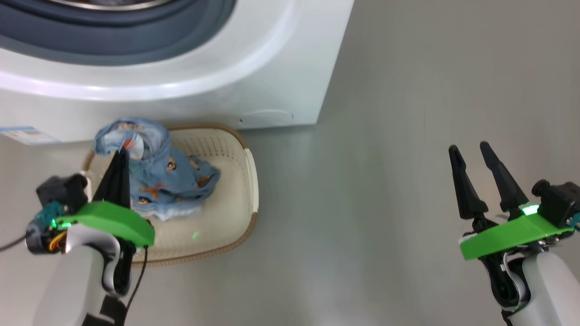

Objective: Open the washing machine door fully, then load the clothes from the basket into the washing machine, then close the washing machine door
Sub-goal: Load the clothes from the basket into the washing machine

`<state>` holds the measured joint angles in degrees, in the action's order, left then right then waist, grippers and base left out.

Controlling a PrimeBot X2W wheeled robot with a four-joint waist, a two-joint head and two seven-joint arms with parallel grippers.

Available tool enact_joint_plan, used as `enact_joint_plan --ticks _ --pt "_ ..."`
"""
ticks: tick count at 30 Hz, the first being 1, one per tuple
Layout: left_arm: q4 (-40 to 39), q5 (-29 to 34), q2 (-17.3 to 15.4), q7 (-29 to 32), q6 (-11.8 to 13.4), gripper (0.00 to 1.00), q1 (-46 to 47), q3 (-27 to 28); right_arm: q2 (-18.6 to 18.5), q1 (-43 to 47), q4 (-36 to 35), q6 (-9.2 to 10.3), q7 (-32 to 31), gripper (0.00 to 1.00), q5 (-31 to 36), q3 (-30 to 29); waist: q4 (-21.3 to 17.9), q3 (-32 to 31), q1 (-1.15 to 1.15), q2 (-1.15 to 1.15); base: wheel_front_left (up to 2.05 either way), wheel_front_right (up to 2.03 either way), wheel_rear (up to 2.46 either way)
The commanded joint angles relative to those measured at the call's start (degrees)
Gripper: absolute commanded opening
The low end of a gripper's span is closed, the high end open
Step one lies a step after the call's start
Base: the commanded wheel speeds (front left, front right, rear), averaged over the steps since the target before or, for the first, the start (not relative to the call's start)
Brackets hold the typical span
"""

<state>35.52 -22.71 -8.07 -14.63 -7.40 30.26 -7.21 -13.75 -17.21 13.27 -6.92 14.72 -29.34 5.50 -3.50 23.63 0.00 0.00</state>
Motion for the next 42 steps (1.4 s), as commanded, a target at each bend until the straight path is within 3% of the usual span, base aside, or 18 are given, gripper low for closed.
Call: enact_joint_plan --ticks 1,18,27,42 --pt "-1.97 0.68 -1.58 -0.37 -0.09 0.0 -1.28 2.18 -0.76 1.83 -1.01 -0.57 0.28 1.0 -0.52 0.85 1.33 -3.18 0.0 0.0 0.0 0.0 0.0" --pt "-18.83 7.58 0.64 -0.37 -0.09 0.0 -17.15 9.88 -2.23 9.1 -0.7 -0.57 0.28 1.0 -0.71 -0.89 2.37 -12.1 0.0 0.0 0.0 0.0 0.0" --pt "-27.51 8.75 2.94 -0.37 -0.09 0.0 -25.43 13.84 -2.01 11.76 -1.14 -0.57 0.28 1.0 -0.58 -2.14 2.06 -13.38 0.0 0.0 0.0 0.0 0.0" --pt "-30.15 9.41 4.62 -0.37 -0.09 0.0 -25.79 14.53 -1.22 10.83 -1.68 -0.57 0.28 1.0 -0.36 -2.36 1.32 -11.65 0.0 0.0 0.0 0.0 0.0"
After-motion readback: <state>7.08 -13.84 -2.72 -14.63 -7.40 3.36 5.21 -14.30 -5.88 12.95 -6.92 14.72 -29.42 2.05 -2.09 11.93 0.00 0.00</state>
